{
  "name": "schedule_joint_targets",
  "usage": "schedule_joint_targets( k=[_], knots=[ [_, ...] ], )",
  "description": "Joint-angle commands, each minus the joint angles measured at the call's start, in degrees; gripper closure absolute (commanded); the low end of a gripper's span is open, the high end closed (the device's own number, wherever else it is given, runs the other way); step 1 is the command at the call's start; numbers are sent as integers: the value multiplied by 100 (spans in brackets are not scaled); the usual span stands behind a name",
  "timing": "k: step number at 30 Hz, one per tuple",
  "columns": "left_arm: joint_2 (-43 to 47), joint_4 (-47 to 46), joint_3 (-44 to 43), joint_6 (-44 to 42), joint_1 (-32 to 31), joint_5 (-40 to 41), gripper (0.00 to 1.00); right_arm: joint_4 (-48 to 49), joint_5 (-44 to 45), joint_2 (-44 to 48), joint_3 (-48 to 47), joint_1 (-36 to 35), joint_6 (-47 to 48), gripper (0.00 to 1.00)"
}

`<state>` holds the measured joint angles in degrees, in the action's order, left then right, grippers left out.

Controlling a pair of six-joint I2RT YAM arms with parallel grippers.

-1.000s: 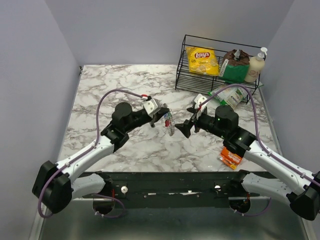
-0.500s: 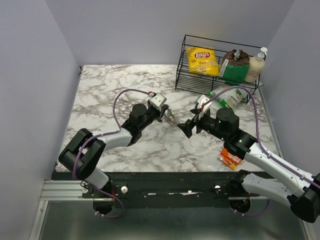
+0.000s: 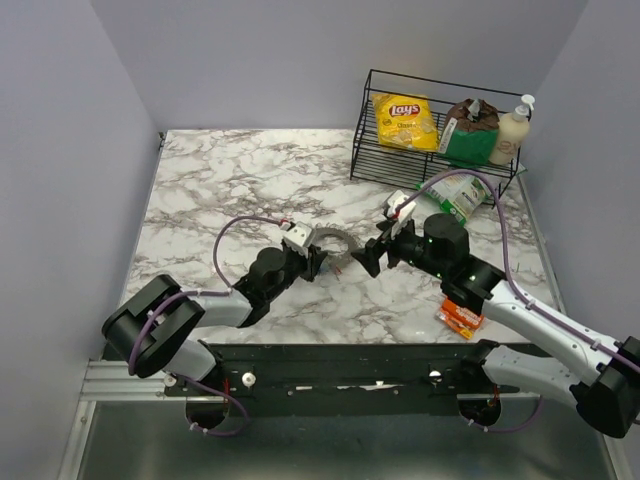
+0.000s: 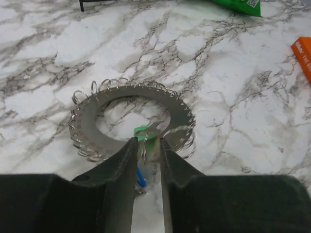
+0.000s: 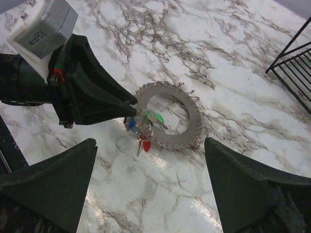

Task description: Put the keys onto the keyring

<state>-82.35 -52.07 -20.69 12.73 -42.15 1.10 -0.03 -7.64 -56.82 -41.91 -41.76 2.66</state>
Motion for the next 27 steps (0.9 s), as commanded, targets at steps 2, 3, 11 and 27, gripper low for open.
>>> schedule_joint_targets(
  k=[2,3,11,27],
  knots=[
    [386,223,144,116,-100,460,22,109,-326,-180,-142,27,-177,0],
    [447,276,153,107,-100,478,18,109,-335,-215,-159,27,-195,0],
    [1282,391,285,273,-92,1180,1,144,-361,-470,-221,80,-563,0],
    [1608,2675,-813,1109,-92,2852,1,1119,-2005,-857,104,1258,-2067,0]
  ],
)
